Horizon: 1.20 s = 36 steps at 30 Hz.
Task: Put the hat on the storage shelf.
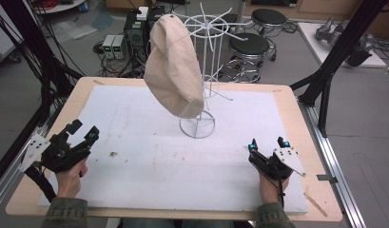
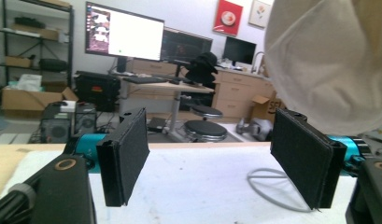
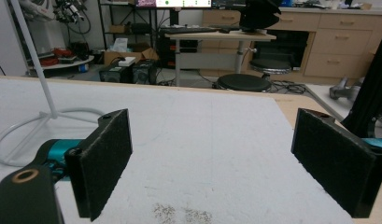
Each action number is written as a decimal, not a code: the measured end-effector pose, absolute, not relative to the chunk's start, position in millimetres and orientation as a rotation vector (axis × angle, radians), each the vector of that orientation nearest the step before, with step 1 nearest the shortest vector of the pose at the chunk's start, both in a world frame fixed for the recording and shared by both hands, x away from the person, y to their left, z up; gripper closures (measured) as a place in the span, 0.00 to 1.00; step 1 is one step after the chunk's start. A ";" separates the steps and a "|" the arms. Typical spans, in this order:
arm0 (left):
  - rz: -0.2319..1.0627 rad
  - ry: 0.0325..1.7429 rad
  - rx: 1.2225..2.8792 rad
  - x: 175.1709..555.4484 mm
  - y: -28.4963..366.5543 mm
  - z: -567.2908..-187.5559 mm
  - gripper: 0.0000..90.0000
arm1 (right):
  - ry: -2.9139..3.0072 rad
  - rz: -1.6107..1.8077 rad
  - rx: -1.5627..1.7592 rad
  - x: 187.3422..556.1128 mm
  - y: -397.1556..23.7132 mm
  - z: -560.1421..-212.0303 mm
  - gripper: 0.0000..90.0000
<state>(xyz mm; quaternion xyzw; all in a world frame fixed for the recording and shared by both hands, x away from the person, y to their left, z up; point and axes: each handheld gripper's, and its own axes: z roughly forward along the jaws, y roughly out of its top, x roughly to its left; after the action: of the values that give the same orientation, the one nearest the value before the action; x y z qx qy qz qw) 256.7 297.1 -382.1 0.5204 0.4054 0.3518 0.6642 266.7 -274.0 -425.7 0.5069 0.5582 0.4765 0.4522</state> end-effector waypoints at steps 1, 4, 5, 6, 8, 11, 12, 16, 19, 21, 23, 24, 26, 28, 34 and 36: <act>0.810 0.931 1.172 255.1 299.8 -383.1 0.31 | 1.377 1.179 1.250 266.0 -273.8 -425.7 0.13; 0.820 0.945 1.164 253.4 302.0 -384.2 0.31 | 1.378 1.187 1.257 263.5 -272.7 -425.3 0.13; 0.843 0.962 1.168 251.2 303.4 -386.0 0.31 | 1.381 1.188 1.252 262.9 -272.9 -425.0 0.13; 0.853 0.967 1.169 250.0 304.1 -387.0 0.31 | 1.383 1.193 1.258 261.7 -272.2 -424.9 0.13; 0.881 0.984 1.172 248.3 306.0 -388.3 0.31 | 1.385 1.196 1.255 259.4 -272.2 -424.7 0.13; 0.907 1.012 1.162 246.2 310.0 -391.0 0.30 | 1.379 1.200 1.260 255.0 -272.6 -424.1 0.13; 0.923 1.026 1.165 245.1 311.4 -392.2 0.30 | 1.376 1.197 1.252 253.6 -273.6 -423.9 0.13; 0.942 1.071 1.167 243.4 317.0 -399.6 0.30 | 1.354 1.199 1.269 248.1 -278.2 -424.9 0.13; 0.969 1.107 1.182 244.7 317.0 -406.6 0.30 | 1.337 1.199 1.297 245.3 -282.3 -425.2 0.13; 0.981 1.118 1.189 245.1 316.8 -408.7 0.30 | 1.333 1.196 1.305 244.4 -283.4 -425.5 0.13; 1.025 1.149 1.210 245.6 316.3 -412.7 0.30 | 1.317 1.198 1.335 242.1 -285.3 -426.3 0.13; 1.025 1.149 1.210 245.6 316.3 -412.7 0.30 | 1.317 1.196 1.340 241.9 -286.2 -426.7 0.13; 1.021 1.165 1.208 246.3 317.7 -414.6 0.30 | 1.317 1.192 1.355 242.0 -287.2 -427.6 0.13; 1.019 1.170 1.210 246.7 318.2 -415.4 0.30 | 1.316 1.191 1.357 242.2 -287.4 -427.8 0.13; 0.997 1.169 1.216 247.5 317.0 -417.6 0.30 | 1.330 1.202 1.337 243.1 -286.7 -427.4 0.13; 0.996 1.164 1.220 246.8 315.9 -417.9 0.30 | 1.337 1.204 1.334 243.9 -286.4 -427.7 0.13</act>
<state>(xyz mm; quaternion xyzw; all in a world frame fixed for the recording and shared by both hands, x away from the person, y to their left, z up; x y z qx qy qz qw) 246.8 315.9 -417.9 0.5172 0.4934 0.4222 0.5575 243.9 -286.4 -427.7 0.5360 0.5374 0.4837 0.4358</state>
